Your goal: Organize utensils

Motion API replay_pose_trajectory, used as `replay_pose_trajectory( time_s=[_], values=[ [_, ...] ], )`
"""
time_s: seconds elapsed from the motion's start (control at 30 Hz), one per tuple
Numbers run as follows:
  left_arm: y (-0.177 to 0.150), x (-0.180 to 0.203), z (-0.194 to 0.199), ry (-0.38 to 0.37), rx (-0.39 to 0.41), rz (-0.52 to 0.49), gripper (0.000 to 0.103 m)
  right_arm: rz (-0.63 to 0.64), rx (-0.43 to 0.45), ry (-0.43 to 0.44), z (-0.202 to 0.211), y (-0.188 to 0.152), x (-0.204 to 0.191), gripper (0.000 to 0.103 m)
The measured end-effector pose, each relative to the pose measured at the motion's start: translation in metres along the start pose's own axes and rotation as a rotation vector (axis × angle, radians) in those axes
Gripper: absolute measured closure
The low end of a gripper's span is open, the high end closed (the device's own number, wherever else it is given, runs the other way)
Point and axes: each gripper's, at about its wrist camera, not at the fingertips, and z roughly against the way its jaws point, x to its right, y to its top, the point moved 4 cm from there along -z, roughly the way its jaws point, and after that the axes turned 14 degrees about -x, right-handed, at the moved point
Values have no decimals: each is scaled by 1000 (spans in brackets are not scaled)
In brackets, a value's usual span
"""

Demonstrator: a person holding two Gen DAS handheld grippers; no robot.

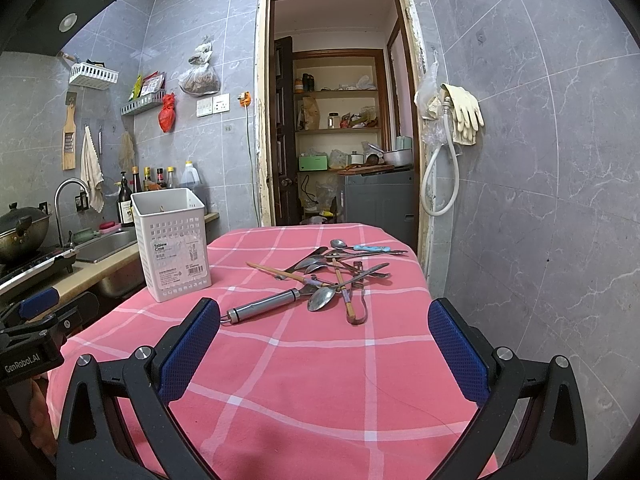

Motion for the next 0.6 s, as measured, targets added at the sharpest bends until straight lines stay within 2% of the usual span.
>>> replay_pose_trajectory(
  time_s=[0.37,0.6],
  values=[
    [-1,9,-3,-1,-2,-18,0,3,3,-2,1,3,3,1],
    [10,17,-5,-38,-1,-27,0,4,21,-11,2,13,11,1]
  ],
)
